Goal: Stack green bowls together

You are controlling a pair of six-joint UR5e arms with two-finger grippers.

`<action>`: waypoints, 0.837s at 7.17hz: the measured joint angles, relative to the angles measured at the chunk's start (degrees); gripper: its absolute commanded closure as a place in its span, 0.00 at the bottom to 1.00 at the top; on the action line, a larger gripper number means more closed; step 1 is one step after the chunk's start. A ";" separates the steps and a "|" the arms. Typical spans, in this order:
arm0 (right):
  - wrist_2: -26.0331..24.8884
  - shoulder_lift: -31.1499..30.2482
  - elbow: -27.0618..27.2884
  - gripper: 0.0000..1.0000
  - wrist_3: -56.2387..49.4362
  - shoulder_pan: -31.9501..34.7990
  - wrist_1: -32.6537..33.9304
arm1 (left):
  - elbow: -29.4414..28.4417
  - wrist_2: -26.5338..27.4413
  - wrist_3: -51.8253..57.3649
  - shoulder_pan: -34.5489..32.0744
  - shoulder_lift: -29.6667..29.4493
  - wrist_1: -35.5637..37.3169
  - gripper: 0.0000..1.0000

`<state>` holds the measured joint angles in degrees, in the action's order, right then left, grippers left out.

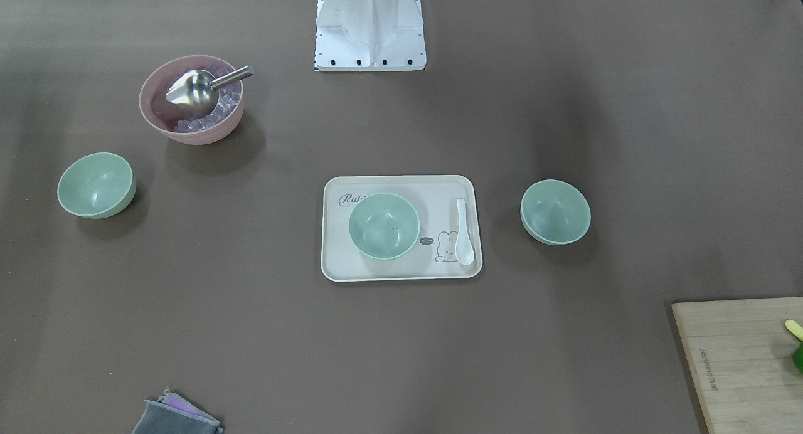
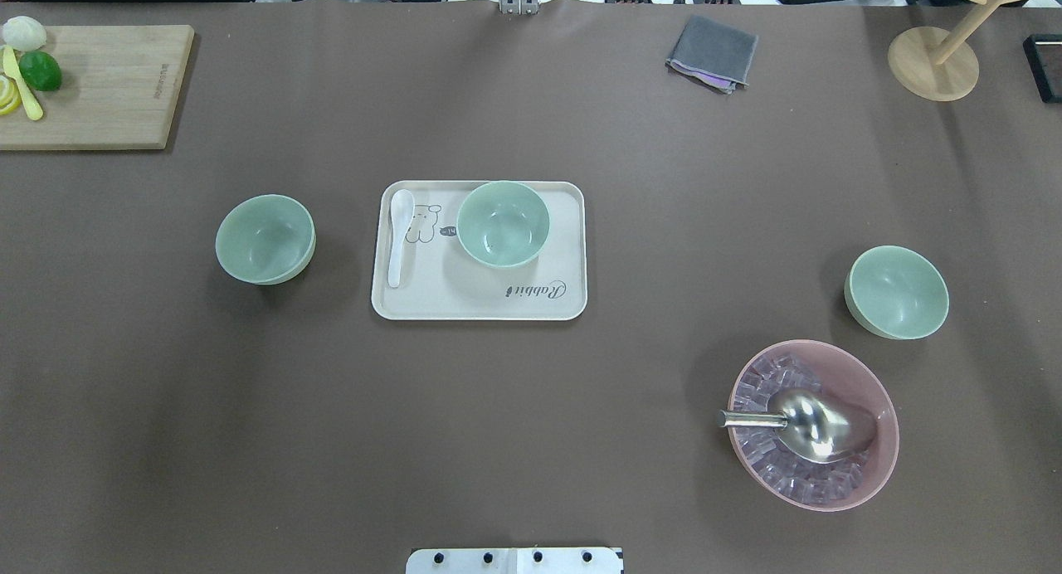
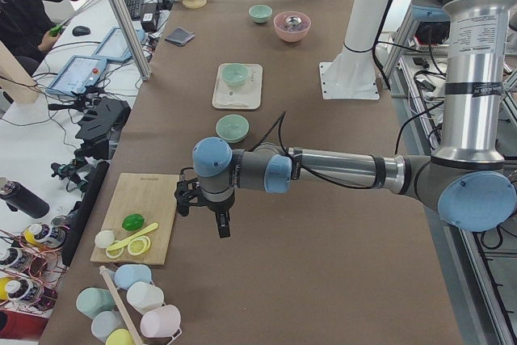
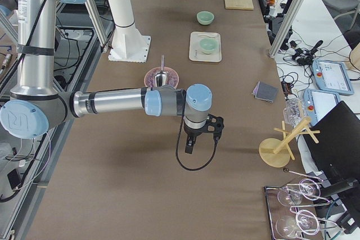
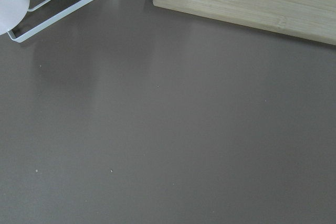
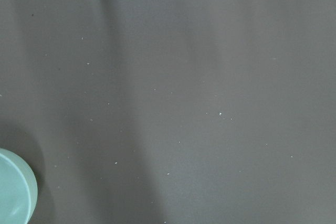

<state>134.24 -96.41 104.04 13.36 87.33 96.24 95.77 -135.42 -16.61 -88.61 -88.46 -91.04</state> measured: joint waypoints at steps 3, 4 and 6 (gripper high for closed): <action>0.61 0.32 0.26 0.00 0.39 0.03 0.07 | 0.17 -0.04 0.00 -0.01 -0.04 -0.02 0.02; 0.78 0.38 0.35 0.00 0.44 0.03 0.08 | 0.14 -0.02 0.00 0.00 -0.04 -0.02 0.02; 1.15 0.46 0.44 0.00 0.51 0.03 0.11 | 0.09 0.01 0.00 0.02 -0.07 -0.02 0.02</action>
<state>135.39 -95.95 104.48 13.87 87.36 96.35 95.86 -135.42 -16.61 -88.60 -88.53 -91.05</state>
